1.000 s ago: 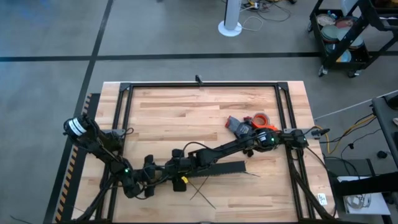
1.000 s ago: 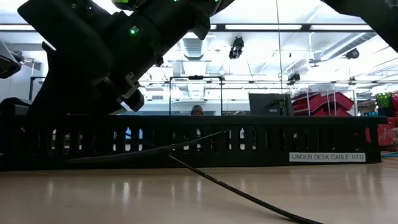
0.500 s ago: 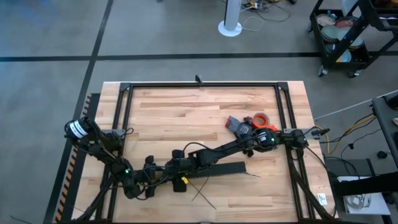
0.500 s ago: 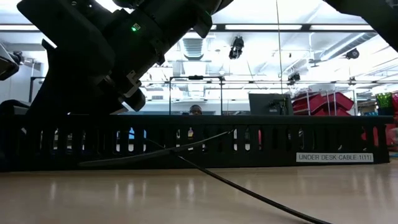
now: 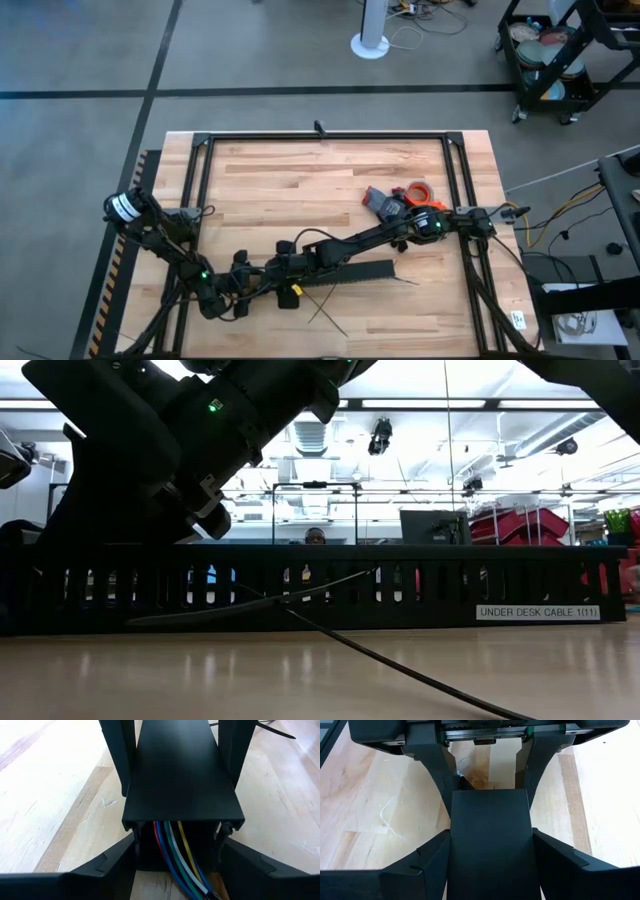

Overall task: Ziptie cables
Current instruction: Insert the black cable duct cover into the black cable duct

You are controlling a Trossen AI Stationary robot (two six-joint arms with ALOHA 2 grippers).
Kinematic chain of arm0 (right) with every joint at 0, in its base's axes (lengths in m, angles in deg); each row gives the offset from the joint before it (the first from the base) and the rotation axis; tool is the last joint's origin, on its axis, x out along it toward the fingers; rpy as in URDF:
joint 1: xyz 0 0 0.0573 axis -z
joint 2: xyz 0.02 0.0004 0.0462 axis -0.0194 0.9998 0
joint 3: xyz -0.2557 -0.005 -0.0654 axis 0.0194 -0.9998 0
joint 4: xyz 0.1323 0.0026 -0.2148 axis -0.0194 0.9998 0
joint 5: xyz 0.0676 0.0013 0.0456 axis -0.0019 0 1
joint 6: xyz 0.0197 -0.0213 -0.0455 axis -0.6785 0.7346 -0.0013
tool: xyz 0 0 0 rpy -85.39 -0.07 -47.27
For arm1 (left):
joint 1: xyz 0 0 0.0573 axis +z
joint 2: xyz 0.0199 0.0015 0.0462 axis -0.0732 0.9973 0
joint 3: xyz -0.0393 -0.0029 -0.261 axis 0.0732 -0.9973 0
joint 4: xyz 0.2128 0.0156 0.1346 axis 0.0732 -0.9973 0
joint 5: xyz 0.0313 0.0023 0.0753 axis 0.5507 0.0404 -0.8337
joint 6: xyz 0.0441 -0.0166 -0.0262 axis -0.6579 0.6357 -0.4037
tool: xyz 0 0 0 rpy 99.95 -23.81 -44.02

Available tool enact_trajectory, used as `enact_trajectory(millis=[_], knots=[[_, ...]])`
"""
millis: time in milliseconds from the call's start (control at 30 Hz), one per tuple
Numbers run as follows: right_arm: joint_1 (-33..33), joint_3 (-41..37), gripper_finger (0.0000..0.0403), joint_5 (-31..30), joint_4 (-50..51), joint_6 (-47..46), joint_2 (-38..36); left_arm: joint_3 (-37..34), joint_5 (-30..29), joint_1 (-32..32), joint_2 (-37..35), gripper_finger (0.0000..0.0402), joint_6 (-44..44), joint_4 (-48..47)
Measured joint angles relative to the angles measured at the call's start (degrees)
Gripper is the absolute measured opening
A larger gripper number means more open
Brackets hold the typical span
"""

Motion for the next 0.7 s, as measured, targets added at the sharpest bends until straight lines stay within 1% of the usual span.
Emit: enact_trajectory(millis=[100, 200, 400, 533, 700], knots=[[0.00, 0.00, 0.0220, -0.02, 0.00, 0.00, 0.02, 0.00, 0.09, 0.00, 0.00, 0.0228, 0.02, 0.02], [0.00, 0.00, 0.0229, -0.04, -0.02, 0.00, 0.02, 0.00, 0.26, 0.02, 0.02, 0.0231, 0.02, 0.02], [0.00, 0.00, 0.0236, 0.12, -0.04, 0.31, 0.07, -0.04, 0.37, 0.01, -0.03, 0.0226, -0.05, 0.04], [0.02, 0.00, 0.0249, 0.43, -0.25, -0.48, 0.06, -0.04, 1.60, -0.15, -0.20, 0.0248, -0.10, 0.02], [0.12, 0.02, 0.0286, 0.21, 1.81, -1.50, -1.68, 0.01, 2.33, -0.15, -1.83, 0.0277, -0.33, -1.27]])
